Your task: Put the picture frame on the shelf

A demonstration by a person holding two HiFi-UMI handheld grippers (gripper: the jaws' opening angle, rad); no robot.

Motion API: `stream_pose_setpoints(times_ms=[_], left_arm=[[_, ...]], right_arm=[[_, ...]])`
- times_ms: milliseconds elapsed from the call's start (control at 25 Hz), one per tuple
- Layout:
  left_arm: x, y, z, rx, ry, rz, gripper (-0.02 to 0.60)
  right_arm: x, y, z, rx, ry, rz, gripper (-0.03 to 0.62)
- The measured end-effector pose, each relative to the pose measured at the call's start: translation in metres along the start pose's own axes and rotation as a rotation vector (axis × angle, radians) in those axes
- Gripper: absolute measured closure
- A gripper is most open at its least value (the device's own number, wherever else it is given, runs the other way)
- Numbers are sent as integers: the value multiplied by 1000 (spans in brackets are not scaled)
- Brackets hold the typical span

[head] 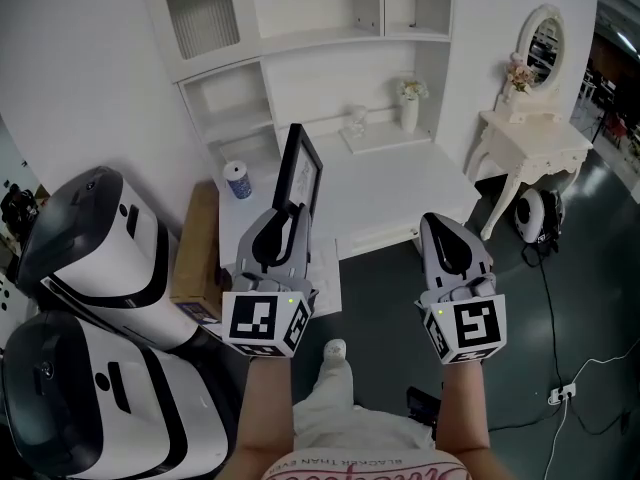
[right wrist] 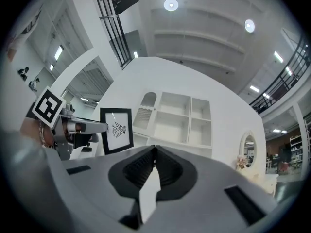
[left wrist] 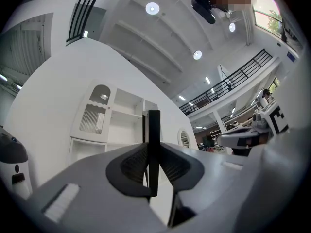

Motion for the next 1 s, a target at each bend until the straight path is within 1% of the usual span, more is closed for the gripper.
stream_pose_setpoints(times_ms=[240, 480, 840, 1000], left_arm=[[-7, -45, 13, 11, 4, 12, 508], [-27, -98, 31, 18, -14, 8, 506], [-77, -198, 53, 46, -10, 18, 508], [-102, -244, 62, 63, -6, 19, 508]], right_arm=[[26, -30, 10, 6, 1, 19, 585], [52, -81, 18, 13, 17, 16, 585], [83, -191, 41, 21, 34, -2, 585], [95, -242, 45, 25, 58, -15, 585]])
Point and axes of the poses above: the fingertips, and each gripper's own axes: y backward along the fingers, x to its right, z out of its underside, the point moved 10 cm from there along y, backward along the fingers, and after that the axes turned 1 degree about -y, right-handed, at the moved point
